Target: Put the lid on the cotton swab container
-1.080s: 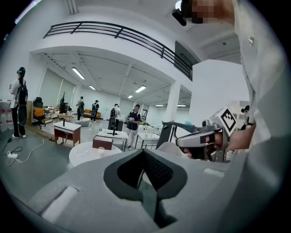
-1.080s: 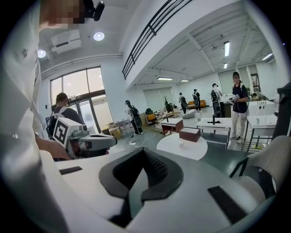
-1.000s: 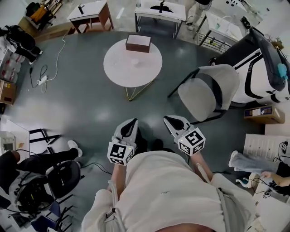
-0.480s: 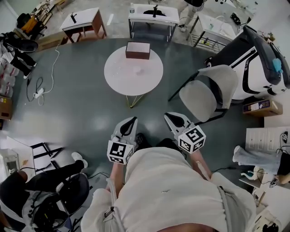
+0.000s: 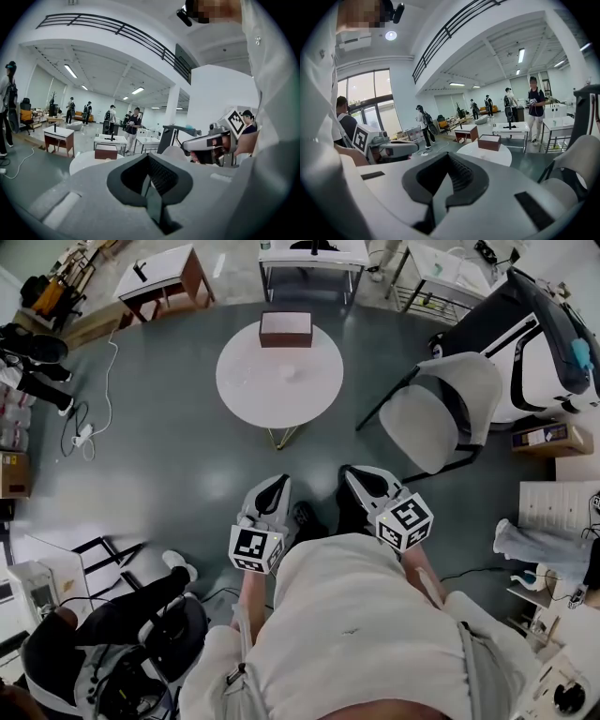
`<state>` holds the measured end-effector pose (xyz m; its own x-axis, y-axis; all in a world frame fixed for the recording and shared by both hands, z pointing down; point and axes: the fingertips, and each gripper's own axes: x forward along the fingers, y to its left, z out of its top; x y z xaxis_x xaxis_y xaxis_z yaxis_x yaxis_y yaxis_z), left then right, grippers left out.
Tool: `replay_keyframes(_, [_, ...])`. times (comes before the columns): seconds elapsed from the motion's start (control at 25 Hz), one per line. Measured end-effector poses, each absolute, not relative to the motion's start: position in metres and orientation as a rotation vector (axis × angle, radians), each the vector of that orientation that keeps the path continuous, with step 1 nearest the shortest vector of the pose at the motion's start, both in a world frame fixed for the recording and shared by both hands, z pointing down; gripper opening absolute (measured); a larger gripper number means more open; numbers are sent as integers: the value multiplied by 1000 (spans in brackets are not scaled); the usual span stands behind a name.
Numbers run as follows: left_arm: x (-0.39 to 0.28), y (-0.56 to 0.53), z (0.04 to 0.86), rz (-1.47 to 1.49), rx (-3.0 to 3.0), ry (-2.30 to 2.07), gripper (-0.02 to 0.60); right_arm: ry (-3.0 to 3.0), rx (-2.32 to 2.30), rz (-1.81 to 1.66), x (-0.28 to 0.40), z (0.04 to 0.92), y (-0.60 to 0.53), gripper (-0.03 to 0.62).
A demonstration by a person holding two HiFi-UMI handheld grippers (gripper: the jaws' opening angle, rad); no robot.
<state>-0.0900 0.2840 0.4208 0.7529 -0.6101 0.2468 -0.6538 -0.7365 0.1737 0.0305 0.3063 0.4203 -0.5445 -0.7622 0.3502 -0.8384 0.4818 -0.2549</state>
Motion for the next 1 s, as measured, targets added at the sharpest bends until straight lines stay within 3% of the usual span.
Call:
replay_keyframes(0.44, [-55,241,409,269,2642,-1140,5,-2632,1268,608,69,415,245,6])
replay_keyframes(1.0, [60,190,404,196,2554,-1272,5,-2695,1104,610,166,422,174,6])
